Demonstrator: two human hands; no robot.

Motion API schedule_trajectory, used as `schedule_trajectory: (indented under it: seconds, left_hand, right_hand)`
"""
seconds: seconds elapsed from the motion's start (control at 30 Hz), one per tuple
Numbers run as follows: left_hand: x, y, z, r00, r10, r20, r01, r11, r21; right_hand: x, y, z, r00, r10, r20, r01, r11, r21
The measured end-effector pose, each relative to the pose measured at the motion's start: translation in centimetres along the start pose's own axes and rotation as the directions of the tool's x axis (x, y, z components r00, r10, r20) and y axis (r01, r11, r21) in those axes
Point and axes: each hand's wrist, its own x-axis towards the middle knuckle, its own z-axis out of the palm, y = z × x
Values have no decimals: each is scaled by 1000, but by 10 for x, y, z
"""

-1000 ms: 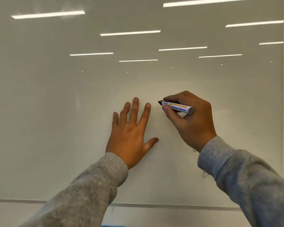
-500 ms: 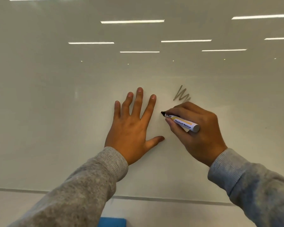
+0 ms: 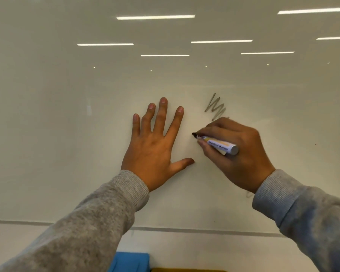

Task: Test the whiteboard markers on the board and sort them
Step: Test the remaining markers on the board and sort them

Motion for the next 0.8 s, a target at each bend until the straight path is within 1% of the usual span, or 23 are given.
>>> schedule_trajectory:
  seconds: [0.03, 0.07, 0.13, 0.17, 0.2, 0.27, 0.3, 0.4, 0.43, 0.53, 0.57, 0.67, 0.7, 0.8]
  left_hand:
    - [0, 0, 0, 1000, -1, -2, 1, 1000, 1]
    - [0, 0, 0, 1000, -2, -3, 2, 1000, 1]
    - [-1, 0, -1, 1000, -4, -8, 4, 1000, 3]
    - [-1, 0, -1, 1000, -5, -9, 5, 1000, 2]
    - [-1, 0, -1, 1000, -5, -7, 5, 1000, 1]
    - [-2, 0, -1, 1000, -2, -1, 2, 1000, -5]
    - [-2, 0, -1, 1000, -1, 1, 1, 1000, -5]
    - [-2, 0, -1, 1000, -2, 2, 2, 1000, 1]
    - [-2, 0, -1, 1000, -2, 0, 2, 1000, 1]
    - [-2, 0, 0, 1000, -1, -5, 1, 1000, 0]
    - [-2, 0, 0, 1000, -2, -5, 2, 1000, 2]
    - [-2, -1, 0, 1000, -6, -3, 6, 1000, 5]
    - [-2, -1, 0, 1000, -6, -2, 6, 1000, 4]
    - [-3, -1, 0, 1000, -2, -4, 2, 1000, -2]
  right_hand:
    - [-1, 0, 0, 1000, -6, 18, 6, 1000, -3]
    - [0, 2, -1, 1000, 12, -6, -12, 1000, -1]
    - [4, 5, -4, 993, 60, -104, -59, 998, 12]
    - [3, 5, -3, 991, 68, -116, -67, 998, 15]
    - [1, 4, -1, 994, 59, -88, -58, 998, 15]
    - [-4, 2, 3, 1000, 13, 10, -13, 1000, 0]
    - [-4, 3, 1, 1000, -5, 26, 5, 1000, 0]
    - [3, 9, -9, 995, 38, -88, -37, 999, 8]
    - [3, 9, -10, 995, 47, -92, -46, 999, 6]
    - [-4, 4, -3, 999, -11, 32, 12, 1000, -22]
    - [-5, 5, -4, 999, -18, 38, 19, 1000, -23]
    - [0, 8, -10, 996, 44, -74, -45, 999, -4]
    - [-1, 7, -10, 997, 46, -66, -47, 999, -3]
    - [-10, 3, -2, 997, -5, 78, 6, 1000, -10]
